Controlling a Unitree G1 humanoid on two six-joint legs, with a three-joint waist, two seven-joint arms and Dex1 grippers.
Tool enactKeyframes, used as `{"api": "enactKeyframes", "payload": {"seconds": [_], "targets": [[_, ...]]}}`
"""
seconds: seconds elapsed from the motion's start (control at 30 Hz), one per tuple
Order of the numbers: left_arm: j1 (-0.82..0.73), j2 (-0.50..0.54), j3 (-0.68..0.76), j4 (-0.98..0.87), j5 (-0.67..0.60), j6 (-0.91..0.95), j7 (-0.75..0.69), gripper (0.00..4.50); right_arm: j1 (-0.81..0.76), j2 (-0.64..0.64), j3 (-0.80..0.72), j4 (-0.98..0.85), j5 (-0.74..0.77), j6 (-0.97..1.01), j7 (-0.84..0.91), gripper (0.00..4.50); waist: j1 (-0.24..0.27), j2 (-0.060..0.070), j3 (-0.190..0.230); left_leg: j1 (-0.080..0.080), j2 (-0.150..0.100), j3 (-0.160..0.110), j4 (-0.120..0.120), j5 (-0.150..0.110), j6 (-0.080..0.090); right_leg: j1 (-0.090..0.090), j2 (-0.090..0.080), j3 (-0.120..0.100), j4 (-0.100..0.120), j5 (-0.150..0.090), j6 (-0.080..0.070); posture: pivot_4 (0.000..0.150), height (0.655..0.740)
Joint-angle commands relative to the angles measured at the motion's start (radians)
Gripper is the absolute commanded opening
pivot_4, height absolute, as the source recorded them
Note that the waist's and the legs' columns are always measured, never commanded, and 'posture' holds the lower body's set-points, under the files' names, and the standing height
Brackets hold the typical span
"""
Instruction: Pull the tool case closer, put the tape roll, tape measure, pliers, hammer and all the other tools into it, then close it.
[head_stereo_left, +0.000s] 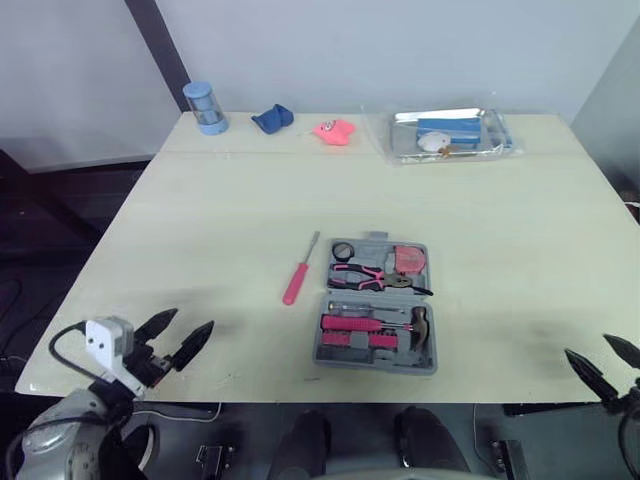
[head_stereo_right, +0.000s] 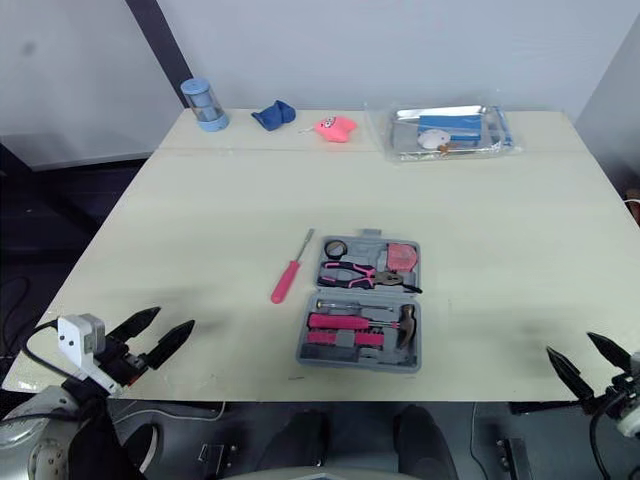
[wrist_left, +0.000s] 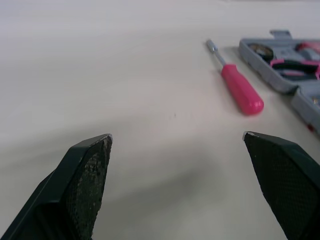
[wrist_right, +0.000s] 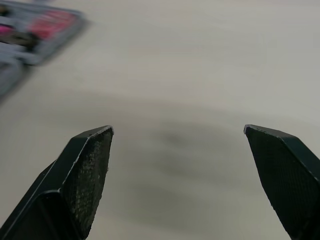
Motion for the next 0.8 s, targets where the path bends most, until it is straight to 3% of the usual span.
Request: {"api": "enactKeyframes", "payload": {"seconds": [0.03, 0.3, 0.63, 0.8], "targets": [[-0.042, 0.008, -0.026, -0.098, -0.011, 0.097, 0.087, 4.50, -0.015, -0.055, 0.008, -0.082, 0.041, 0.039, 0.042, 4.40, 0.000, 0.000, 0.000, 0.000, 0.000, 0.000, 0.000, 0.000, 0.000, 0.000, 0.000, 0.000, 0.000, 0.000, 0.000, 0.150, 0.7400], [-0.160, -0.046, -0.165, -0.213, 0.050, 0.231, 0.268, 4.50, -0.149, -0.149, 0.111, -0.231, 0.070, 0.077, 0.116, 4.40, 0.000, 0.000, 0.000, 0.000, 0.000, 0.000, 0.000, 0.000, 0.000, 0.001, 0.000, 0.000, 0.000, 0.000, 0.000, 0.150, 0.7400], [-0.360, -0.199, -0.367, -0.131, 0.198, 0.304, 0.461, 4.50, -0.353, -0.204, 0.287, -0.313, 0.055, 0.116, 0.139, 4.40, 0.005, -0.001, 0.000, -0.001, -0.001, -0.004, 0.002, 0.000, 0.000, 0.002, 0.000, -0.003, -0.002, 0.000, 0.001, 0.150, 0.7400], [-0.427, -0.239, -0.440, -0.094, 0.274, 0.363, 0.520, 4.50, -0.379, -0.208, 0.312, -0.330, 0.054, 0.118, 0.141, 4.40, 0.005, -0.001, 0.000, -0.002, -0.002, -0.005, 0.003, 0.000, 0.000, 0.002, 0.000, -0.004, -0.002, 0.000, 0.001, 0.150, 0.7400]]}}
